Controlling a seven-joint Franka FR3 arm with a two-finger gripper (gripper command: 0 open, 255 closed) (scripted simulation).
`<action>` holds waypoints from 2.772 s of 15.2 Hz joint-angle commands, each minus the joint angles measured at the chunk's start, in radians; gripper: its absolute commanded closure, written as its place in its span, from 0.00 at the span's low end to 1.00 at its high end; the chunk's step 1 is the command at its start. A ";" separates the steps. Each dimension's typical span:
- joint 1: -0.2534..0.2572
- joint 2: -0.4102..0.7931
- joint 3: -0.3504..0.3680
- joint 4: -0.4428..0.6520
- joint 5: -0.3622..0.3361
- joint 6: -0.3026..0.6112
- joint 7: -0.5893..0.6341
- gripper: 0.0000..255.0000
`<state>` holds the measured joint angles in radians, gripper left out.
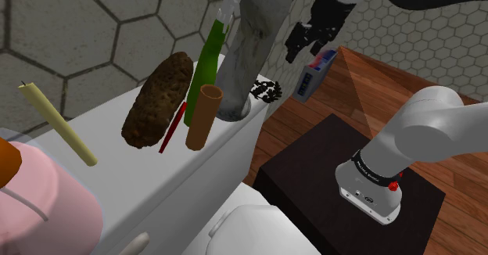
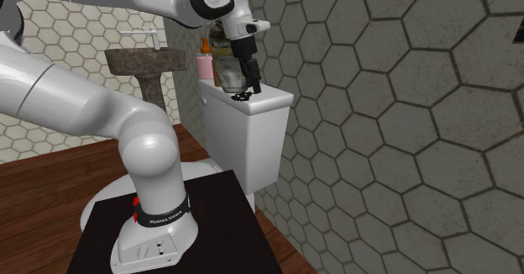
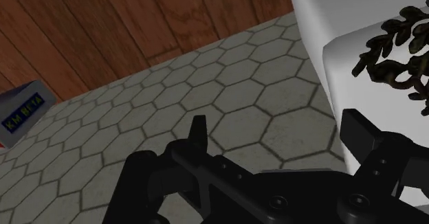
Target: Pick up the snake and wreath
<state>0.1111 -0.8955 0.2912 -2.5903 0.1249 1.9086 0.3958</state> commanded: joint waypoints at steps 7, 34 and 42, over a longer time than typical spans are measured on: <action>-0.001 0.076 0.230 0.014 0.081 0.281 0.244 0.00; -0.024 0.117 0.324 0.007 0.090 0.399 0.327 1.00; -0.032 0.104 0.286 0.101 0.072 0.291 0.311 1.00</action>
<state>0.0810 -0.7917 0.5810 -2.5036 0.1997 2.2146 0.7080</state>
